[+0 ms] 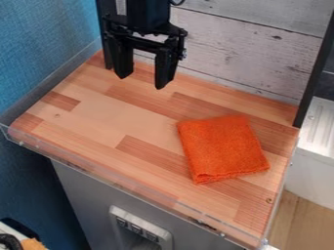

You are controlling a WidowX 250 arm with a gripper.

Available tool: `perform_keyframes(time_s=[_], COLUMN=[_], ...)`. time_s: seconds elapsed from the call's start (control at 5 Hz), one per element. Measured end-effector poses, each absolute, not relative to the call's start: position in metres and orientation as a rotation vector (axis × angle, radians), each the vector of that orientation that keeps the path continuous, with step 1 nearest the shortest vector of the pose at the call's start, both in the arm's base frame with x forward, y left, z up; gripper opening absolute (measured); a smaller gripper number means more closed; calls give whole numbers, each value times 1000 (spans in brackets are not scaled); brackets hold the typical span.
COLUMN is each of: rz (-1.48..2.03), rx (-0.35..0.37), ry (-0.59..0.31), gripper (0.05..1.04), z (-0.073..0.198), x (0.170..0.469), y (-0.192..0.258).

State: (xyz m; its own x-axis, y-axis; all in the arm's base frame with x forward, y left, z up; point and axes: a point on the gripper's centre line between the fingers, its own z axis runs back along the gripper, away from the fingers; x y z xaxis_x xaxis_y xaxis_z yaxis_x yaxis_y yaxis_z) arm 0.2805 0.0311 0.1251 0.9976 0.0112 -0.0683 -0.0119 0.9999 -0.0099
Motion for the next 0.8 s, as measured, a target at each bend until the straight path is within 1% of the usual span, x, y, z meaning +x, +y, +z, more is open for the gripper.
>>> perform_keyframes(time_s=[0.4,0.8], rz=[148,326], rx=[1,4], ry=[69,2], gripper=[997,997], z=[125,126], x=[283,293], y=[6,-19])
